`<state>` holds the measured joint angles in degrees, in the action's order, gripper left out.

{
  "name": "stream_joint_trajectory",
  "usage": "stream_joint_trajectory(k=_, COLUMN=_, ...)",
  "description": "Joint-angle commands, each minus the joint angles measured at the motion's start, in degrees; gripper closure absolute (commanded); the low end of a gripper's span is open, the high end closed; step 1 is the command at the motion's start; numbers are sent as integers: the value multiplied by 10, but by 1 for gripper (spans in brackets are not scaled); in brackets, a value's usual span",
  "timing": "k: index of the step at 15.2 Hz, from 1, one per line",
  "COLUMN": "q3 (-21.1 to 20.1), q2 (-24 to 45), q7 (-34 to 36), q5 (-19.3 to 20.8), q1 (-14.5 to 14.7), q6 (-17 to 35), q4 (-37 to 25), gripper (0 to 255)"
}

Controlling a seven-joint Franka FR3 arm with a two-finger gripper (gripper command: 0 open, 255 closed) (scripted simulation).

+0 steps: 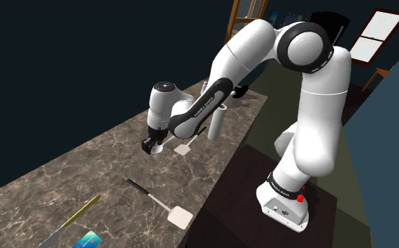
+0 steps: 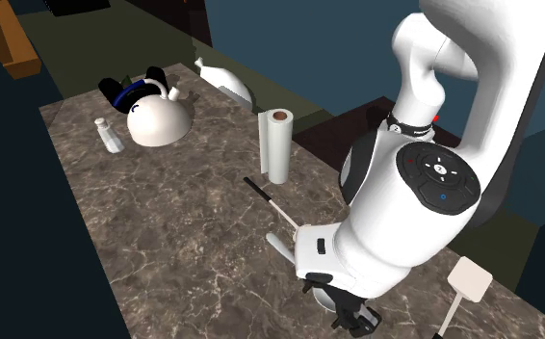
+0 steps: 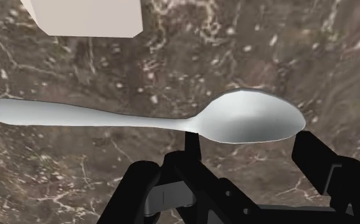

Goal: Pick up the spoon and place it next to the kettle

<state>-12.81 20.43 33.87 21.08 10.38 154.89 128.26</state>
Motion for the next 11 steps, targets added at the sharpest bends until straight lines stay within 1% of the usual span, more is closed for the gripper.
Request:
stream_joint_trajectory(k=1, q3=-6, q2=-13, q7=-7, q5=-9, q1=-4, q6=-11, q4=2, gripper=255)
stream_joint_trajectory(k=11, q3=-32, q2=-78, q7=-48, q5=-60, q1=-22, q6=-73, q4=1, gripper=255)
